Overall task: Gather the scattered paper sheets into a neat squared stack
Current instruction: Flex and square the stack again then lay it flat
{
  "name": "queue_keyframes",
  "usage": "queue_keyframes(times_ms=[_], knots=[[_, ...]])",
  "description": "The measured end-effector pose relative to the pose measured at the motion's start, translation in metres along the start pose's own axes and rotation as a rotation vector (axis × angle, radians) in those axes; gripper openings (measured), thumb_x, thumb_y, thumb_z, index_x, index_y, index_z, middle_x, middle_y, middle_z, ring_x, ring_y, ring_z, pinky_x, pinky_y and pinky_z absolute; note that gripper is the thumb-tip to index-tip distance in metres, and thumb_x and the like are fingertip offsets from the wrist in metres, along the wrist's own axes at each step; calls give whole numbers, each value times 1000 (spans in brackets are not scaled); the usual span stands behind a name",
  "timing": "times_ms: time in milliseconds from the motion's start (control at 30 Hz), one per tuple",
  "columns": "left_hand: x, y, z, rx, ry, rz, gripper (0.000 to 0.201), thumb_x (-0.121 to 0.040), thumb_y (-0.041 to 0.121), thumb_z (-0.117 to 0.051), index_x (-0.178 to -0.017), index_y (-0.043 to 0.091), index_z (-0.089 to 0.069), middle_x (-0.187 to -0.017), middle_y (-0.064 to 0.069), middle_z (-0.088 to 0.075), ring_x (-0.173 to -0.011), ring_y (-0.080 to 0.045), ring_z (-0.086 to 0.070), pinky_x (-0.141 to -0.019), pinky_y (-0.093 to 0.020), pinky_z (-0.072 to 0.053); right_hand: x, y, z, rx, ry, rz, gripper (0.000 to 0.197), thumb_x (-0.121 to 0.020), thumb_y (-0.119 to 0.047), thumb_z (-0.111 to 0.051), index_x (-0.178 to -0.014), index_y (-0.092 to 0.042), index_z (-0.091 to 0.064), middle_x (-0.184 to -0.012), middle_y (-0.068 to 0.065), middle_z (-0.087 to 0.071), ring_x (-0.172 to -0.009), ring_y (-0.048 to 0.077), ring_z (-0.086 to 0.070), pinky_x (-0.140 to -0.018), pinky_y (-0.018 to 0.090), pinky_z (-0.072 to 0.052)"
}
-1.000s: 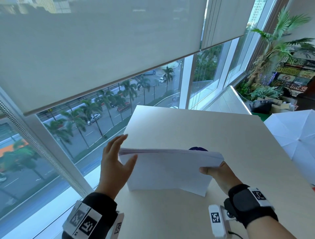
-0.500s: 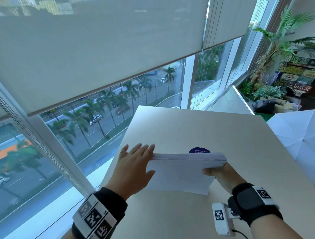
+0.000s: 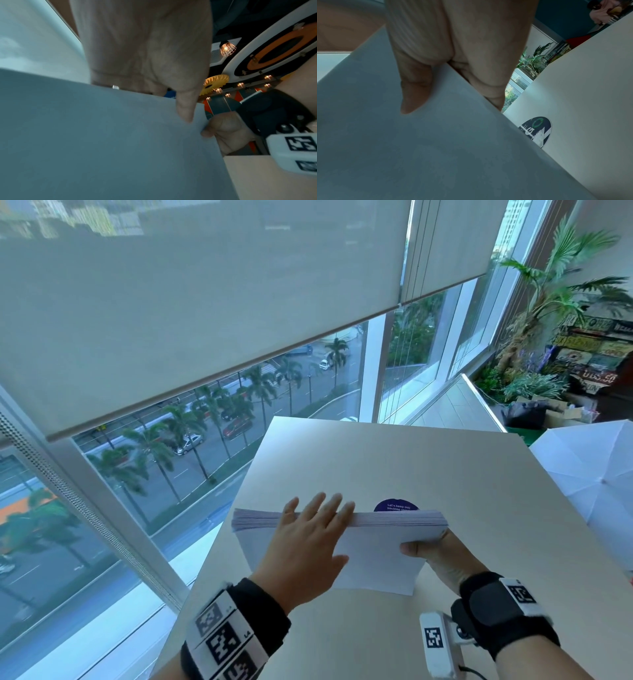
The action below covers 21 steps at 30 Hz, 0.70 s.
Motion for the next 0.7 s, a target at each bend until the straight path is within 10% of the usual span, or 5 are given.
queue_keyframes(times_ms=[167, 333, 467, 600, 700], knots=[[6, -2, 9, 35, 56, 19, 59, -77, 42, -43, -133, 22, -41, -137, 1, -54, -128, -20, -51, -105, -46, -38, 0, 0, -1, 3, -7, 7, 64, -21, -35, -93, -81, -22, -74, -80, -2, -71, -81, 14, -64, -67, 25, -53], [14, -15, 0, 64, 21, 106, 71, -89, 42, -42, -148, 24, -6, -159, 2, -8, -147, -17, -5, -118, -36, 2, 0, -1, -1, 13, -18, 10, 62, -27, -28, -92, -86, -20, -71, -80, -4, -73, -80, 14, -65, -67, 24, -53], [15, -17, 7, 78, 59, 146, 70, -83, 43, -45, -145, 19, -24, -154, -2, -28, -143, -20, -27, -114, -40, -11, 0, 1, 1, 32, -13, -2, 63, -29, -30, -92, -88, -19, -72, -83, -1, -73, -85, 19, -63, -72, 29, -50], [17, -20, -2, 81, 10, 156, 73, -90, 39, -41, -148, 22, -1, -159, 2, -3, -147, -15, -4, -118, -37, 1, 0, 1, 1, 37, -12, 5, 68, -31, -31, -93, -94, -17, -70, -90, 5, -70, -91, 22, -61, -76, 34, -49], [18, -33, 12, 84, 123, 176, 66, -81, 32, -52, -142, 18, -32, -150, 0, -36, -137, -18, -38, -113, -42, -20, 1, 0, 1, 41, -7, 5, 68, -26, -39, -93, -88, -21, -73, -86, 1, -72, -87, 18, -64, -74, 31, -50]])
Point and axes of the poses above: each hand's wrist, its own x-axis away from the middle knuckle, its own z-axis out of the back of the hand, y = z × x, the point moved 9 cm from there along -x, towards the middle knuckle
